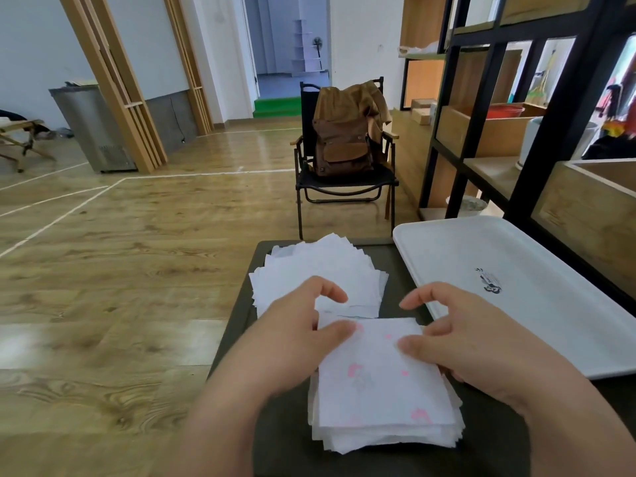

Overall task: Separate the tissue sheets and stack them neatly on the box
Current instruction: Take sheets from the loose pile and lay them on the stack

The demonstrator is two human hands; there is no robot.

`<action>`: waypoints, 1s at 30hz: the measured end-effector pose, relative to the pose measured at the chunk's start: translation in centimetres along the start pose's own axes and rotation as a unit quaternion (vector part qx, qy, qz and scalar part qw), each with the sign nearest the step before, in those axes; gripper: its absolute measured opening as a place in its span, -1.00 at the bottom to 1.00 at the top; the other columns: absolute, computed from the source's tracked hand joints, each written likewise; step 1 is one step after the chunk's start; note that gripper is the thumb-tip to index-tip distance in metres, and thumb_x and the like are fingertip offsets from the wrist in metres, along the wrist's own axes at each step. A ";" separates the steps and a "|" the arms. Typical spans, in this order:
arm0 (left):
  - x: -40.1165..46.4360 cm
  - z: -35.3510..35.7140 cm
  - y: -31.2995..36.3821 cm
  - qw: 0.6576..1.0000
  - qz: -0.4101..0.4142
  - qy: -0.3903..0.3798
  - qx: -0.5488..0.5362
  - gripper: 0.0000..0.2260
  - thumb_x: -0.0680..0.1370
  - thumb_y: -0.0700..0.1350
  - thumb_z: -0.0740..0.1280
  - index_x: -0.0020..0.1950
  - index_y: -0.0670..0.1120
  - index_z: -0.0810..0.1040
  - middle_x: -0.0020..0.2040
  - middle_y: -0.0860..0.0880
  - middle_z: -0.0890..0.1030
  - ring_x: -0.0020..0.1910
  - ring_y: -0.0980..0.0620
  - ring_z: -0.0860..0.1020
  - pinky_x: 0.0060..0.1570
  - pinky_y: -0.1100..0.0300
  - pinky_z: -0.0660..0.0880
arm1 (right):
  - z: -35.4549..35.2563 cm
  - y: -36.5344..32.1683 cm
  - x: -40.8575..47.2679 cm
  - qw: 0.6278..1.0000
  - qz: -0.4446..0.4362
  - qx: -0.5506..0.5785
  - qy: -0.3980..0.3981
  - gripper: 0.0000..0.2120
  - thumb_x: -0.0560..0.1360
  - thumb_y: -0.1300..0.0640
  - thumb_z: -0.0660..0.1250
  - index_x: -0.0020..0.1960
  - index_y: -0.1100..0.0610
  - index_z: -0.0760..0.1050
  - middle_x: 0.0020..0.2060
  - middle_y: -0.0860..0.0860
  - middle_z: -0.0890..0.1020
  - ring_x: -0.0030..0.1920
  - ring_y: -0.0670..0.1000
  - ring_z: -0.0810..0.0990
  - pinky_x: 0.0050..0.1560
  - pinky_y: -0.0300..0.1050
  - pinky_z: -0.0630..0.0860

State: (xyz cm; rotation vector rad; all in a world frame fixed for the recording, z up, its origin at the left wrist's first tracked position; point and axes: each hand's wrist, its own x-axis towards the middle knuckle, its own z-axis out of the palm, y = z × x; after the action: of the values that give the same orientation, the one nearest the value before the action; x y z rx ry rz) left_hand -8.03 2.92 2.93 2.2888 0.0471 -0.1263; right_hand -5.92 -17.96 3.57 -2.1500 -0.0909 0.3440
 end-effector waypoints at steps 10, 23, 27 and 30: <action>3.0 -0.3 -3.2 0.972 -0.063 0.207 0.093 -0.74 0.58 0.10 0.30 0.24 0.12 0.40 -0.10 0.12 0.62 -0.12 0.09 0.60 -0.18 0.14 0.49 | 0.2 1.0 1.3 0.997 0.033 -0.066 0.027 -0.67 0.35 -0.11 0.52 -0.01 -0.17 0.41 -0.24 -0.09 0.65 -0.23 -0.15 0.61 -0.33 -0.29 0.40; 5.2 1.4 -6.3 0.963 -0.038 0.136 0.230 -0.52 0.58 0.08 0.29 0.50 0.14 0.31 0.32 0.05 0.54 0.27 -0.04 0.48 0.16 0.12 0.44 | 0.3 1.0 1.6 0.993 -0.026 -0.022 0.112 -0.71 0.37 -0.12 0.50 -0.04 -0.19 0.42 -0.33 -0.05 0.63 -0.33 -0.14 0.57 -0.38 -0.34 0.32; 5.1 1.1 -5.9 0.944 -0.035 0.177 0.276 -0.80 0.60 -0.01 0.23 0.13 0.09 0.61 0.01 0.03 0.65 0.02 -0.02 0.54 -0.21 0.21 0.40 | 0.4 1.4 2.0 0.992 -0.019 -0.037 0.120 -0.71 0.37 -0.14 0.49 -0.04 -0.20 0.40 -0.31 -0.09 0.62 -0.30 -0.13 0.58 -0.42 -0.39 0.30; 5.0 1.0 -5.6 0.939 -0.030 0.185 0.288 -0.74 0.63 0.02 0.19 -0.06 0.06 0.66 -0.16 0.03 0.64 -0.12 0.02 0.55 -0.31 0.20 0.34 | 0.4 1.6 2.2 0.992 -0.025 -0.030 0.123 -0.71 0.37 -0.13 0.49 -0.05 -0.21 0.40 -0.33 -0.09 0.63 -0.31 -0.19 0.59 -0.57 -0.43 0.33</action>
State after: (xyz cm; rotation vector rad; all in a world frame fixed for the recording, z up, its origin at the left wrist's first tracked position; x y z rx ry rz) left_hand -3.59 5.82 -2.44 2.8687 0.3117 0.3037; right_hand -4.04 -18.15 1.61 -2.2285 -0.0137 0.0464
